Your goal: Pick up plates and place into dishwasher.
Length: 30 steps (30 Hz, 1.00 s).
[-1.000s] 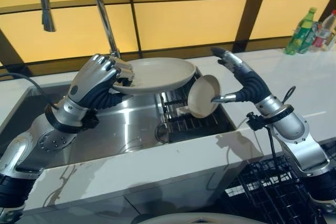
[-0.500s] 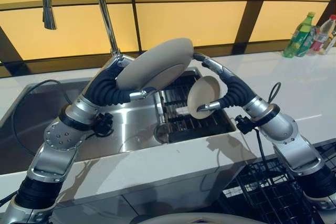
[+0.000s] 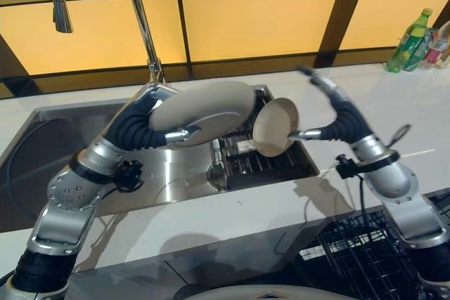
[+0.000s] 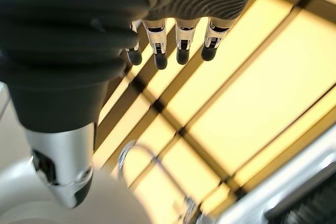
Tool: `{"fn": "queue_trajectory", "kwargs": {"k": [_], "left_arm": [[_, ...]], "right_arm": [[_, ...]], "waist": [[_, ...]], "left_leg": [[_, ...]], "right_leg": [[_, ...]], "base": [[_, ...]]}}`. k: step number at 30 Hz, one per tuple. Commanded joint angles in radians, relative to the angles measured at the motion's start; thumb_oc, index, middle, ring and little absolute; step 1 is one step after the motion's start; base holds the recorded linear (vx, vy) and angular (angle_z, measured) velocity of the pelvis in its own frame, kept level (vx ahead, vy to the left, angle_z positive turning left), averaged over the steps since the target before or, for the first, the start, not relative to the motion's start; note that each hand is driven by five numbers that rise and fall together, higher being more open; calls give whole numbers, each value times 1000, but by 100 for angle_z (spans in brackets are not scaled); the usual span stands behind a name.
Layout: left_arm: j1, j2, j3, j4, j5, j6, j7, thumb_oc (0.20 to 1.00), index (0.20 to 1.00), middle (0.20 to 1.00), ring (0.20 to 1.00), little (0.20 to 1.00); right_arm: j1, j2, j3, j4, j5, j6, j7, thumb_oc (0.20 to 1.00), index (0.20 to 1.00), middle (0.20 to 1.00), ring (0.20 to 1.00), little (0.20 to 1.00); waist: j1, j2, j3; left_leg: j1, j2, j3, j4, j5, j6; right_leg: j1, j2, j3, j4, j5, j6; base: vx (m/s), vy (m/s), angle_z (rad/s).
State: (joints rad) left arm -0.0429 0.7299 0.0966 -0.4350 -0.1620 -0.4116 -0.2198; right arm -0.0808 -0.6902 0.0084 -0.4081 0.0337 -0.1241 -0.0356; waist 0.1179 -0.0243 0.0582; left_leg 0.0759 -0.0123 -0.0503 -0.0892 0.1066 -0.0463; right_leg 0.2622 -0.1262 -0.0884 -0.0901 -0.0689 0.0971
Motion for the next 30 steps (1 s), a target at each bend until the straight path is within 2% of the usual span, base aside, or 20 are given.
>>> {"fn": "queue_trajectory", "kwargs": {"k": [1, 7, 10, 12, 15, 16, 19, 24, 30], "left_arm": [[-39, 25, 13, 9, -18, -52, 23, 200, 200, 200, 200, 200], [-58, 28, 2, 22, -8, -40, 13, 200, 200, 200, 200, 200], [-54, 38, 12, 22, -26, -49, 3, 200, 200, 200, 200, 200], [-55, 41, 14, 16, -36, -50, -3, 200, 200, 200, 200, 200], [-72, 39, 2, 11, -45, -48, -13, 200, 200, 200, 200, 200], [-97, 33, -21, 2, -76, -29, -32, 200, 200, 200, 200, 200], [-139, 8, -70, -3, -125, -28, -97, 200, 200, 200, 200, 200], [-225, -16, -188, -28, -203, 13, -219, 200, 200, 200, 200, 200], [-273, -25, -231, -43, -272, 35, -266, 200, 200, 200, 200, 200]], "right_arm": [[-35, -8, -42, -21, 30, -60, -41, 1000, 1000, 1000, 1000, 1000], [-36, -2, -63, -2, 37, -61, -114, 1000, 1000, 1000, 1000, 1000], [-32, 1, -92, 8, 91, -70, -130, 1000, 1000, 1000, 1000, 1000], [-33, 10, -93, 3, 129, -75, -97, 1000, 1000, 1000, 1000, 1000], [-43, 21, -63, -14, 192, -72, 5, 1000, 1000, 1000, 1000, 1000], [-65, 35, -12, -38, 263, -57, 104, 1000, 1000, 1000, 1000, 1000], [-117, 64, 93, -69, 336, -29, 231, 1000, 1000, 1000, 1000, 1000], [-231, 87, 228, -72, 387, 2, 294, 1000, 1000, 1000, 1000, 1000], [-276, 107, 289, -78, 427, 34, 352, 1000, 1000, 1000, 1000, 1000]], "waist": [[2, 26, -48], [-2, 28, -51], [-4, 30, -53], [-4, 31, -54], [-3, 32, -56], [0, 30, -57], [10, 27, -60], [22, 21, -65], [26, 18, -72]], "left_leg": [[87, -21, 11, 2, -166, 40], [91, -17, 30, 2, -168, 41], [87, -18, 27, 2, -168, 44], [84, -20, 22, 4, -168, 46], [80, -23, 15, 6, -166, 46], [78, -24, 13, 7, -166, 45], [77, -24, 11, 9, -165, 43], [88, -23, 8, 9, -172, 40], [88, -27, 4, 11, -172, 44]], "right_leg": [[-115, 36, -64, 5, 64, 0], [-113, 26, -84, 11, 63, 2], [-116, 27, -81, 13, 61, 2], [-119, 29, -75, 16, 60, 2], [-121, 31, -69, 15, 60, 1], [-121, 29, -69, 13, 60, 1], [-117, 26, -74, 9, 61, 1], [-98, 25, -83, 4, 55, -1], [-97, 27, -80, 6, 53, -5]], "base": [[0, 0, 0], [0, 0, 0], [0, 0, 0], [0, 0, 0], [0, 0, 0], [0, 0, 0], [16, 0, 0], [43, -2, 1], [8, 2, 1]]}}
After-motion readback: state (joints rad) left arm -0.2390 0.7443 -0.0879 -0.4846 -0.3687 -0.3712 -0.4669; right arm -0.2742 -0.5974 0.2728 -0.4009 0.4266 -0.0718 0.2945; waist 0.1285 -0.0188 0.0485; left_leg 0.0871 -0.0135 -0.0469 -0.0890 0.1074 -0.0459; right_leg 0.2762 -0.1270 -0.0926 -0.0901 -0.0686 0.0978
